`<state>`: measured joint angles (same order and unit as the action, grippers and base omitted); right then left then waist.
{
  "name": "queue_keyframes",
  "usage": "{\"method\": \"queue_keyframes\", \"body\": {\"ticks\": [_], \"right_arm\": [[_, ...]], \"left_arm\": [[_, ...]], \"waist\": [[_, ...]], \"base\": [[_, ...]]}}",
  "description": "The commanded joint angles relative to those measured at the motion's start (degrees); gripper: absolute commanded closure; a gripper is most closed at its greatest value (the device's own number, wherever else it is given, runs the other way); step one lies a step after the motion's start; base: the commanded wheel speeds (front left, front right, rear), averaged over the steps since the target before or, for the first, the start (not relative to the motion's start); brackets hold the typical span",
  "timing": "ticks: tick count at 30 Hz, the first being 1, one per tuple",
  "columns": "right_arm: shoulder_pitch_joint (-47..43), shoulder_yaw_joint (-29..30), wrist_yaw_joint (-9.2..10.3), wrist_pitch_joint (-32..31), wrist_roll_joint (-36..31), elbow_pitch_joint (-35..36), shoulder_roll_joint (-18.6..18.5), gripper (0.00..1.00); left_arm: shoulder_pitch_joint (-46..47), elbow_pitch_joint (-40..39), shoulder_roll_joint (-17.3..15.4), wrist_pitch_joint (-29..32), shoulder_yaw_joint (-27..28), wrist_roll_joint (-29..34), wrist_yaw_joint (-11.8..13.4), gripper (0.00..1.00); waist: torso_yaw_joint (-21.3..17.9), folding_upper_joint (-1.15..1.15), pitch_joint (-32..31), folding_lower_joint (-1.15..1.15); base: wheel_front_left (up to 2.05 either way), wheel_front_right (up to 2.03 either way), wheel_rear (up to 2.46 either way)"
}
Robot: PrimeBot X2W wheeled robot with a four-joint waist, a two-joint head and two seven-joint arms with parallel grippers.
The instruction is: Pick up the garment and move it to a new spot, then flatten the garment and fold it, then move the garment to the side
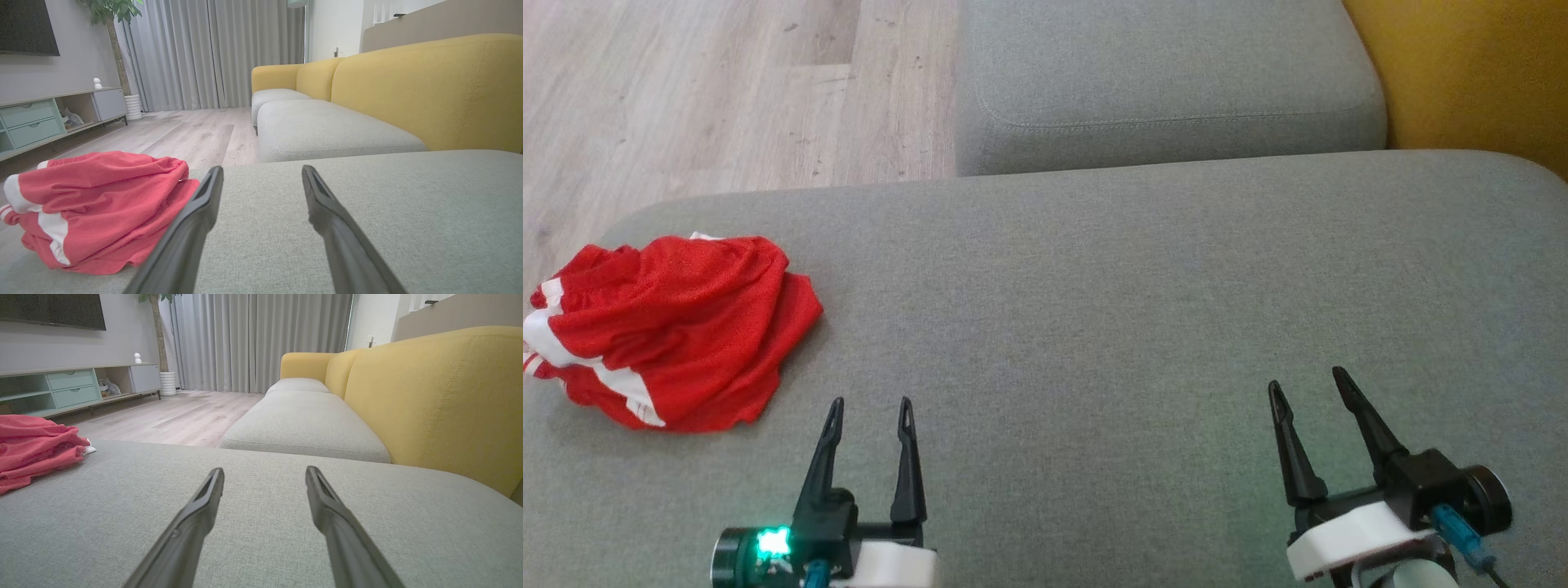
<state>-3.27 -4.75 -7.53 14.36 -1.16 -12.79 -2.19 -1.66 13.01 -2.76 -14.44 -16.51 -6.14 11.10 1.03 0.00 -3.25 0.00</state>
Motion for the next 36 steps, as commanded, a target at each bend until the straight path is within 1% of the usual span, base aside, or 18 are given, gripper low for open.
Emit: {"method": "queue_keyframes", "body": {"ticks": [1, 11, 19, 26, 36], "right_arm": [[1.1, -1.3, 0.04, 0.6, -0.1, 1.6, -0.7, 0.0], [1.2, -1.0, 0.04, 0.6, 0.0, 1.2, -0.7, 0.0], [1.3, -0.4, 0.04, 0.6, 0.0, 1.0, -0.7, 0.0], [1.7, 0.1, 0.04, 0.6, 0.6, 1.0, -0.7, 0.0], [2.0, 0.4, 0.04, 0.6, 1.0, 1.0, -0.7, 0.0]], "left_arm": [[2.2, -1.6, -0.1, -0.6, 1.6, 0.0, 0.3, 0.0], [2.4, -1.2, -0.1, -0.6, 1.4, -0.2, 0.4, 0.0], [2.9, -1.0, -0.1, -0.6, 1.0, 0.0, 0.8, 0.0], [3.3, -1.0, -0.1, -0.6, 0.7, -0.3, 1.5, 0.0], [4.0, -1.2, -0.1, -0.6, 1.4, -0.6, 1.8, 0.0]], "waist": [[0.0, 0.0, 0.0, 0.0], [0.0, 0.0, 0.0, 0.0], [2.4, 0.0, 0.8, 0.0], [8.2, 0.0, 1.8, 0.0], [19.0, 0.0, 2.9, 0.0]], "base": [[0.0, 0.0, 0.0], [0.0, 0.0, 0.0], [0.0, 0.0, 0.0], [0.0, 0.0, 0.0], [0.0, 0.0, 0.0]]}}
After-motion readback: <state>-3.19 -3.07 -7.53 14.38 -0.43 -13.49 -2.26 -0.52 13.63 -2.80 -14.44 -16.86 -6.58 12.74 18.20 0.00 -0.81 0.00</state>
